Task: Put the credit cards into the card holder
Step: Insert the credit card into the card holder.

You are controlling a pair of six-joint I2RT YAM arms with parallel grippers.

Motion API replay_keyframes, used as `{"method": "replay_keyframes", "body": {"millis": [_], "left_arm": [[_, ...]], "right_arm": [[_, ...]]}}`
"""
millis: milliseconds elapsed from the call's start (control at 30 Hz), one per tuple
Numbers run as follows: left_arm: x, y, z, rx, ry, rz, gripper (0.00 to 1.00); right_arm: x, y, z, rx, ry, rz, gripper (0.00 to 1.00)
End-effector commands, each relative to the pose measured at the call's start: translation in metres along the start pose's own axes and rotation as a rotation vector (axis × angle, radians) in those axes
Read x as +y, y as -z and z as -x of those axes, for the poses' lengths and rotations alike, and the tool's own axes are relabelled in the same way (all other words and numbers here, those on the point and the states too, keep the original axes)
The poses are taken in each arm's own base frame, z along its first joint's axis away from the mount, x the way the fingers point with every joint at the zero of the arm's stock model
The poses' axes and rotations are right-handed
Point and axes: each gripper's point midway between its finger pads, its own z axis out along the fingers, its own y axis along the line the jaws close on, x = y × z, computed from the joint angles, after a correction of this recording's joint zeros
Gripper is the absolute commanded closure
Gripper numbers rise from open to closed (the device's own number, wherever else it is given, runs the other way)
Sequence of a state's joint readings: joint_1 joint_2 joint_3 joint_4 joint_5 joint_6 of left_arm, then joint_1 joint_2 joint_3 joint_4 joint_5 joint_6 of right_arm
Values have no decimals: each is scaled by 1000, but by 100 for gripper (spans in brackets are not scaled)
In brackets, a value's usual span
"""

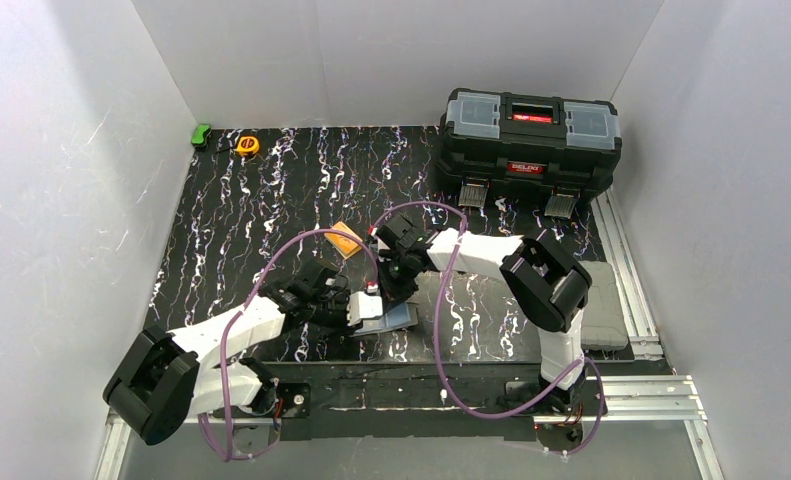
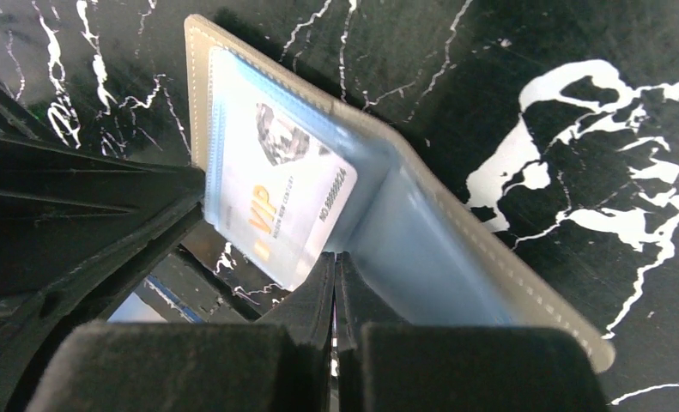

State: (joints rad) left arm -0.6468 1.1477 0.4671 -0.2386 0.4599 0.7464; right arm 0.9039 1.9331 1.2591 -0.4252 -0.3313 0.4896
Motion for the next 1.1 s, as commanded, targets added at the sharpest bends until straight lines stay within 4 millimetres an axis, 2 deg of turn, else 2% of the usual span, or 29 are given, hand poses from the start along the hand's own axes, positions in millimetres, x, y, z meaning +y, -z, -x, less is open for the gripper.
{"method": "replay_keyframes", "body": {"millis": [0,167,333,567,733,800,900,1067], "left_arm": [[-16,-6,-25,74,16,-40,73],[-18,-5,-27,75,7,-43,73],[-17,-3,-24,68,3,-33,72],[-19,11,-12,38,-15,-30,71],[-21,18,-7,24,-40,-34,69],[-18,21,-1,11,-52,-21,67],[-9,26,11,-4,-45,9,64],[16,37,36,-29,12,89,62]], "right_arm": [[25,2,12,-8,53,69,99],[35,-3,13,9,84,81,99],[31,-2,9,12,80,65,99],[1,17,3,-29,11,-4,99],[-10,25,-15,-19,-17,-20,99],[-10,30,-19,-22,-22,-24,99],[-7,38,-18,-39,-18,-23,93],[1,61,1,-105,-9,-8,88]]}}
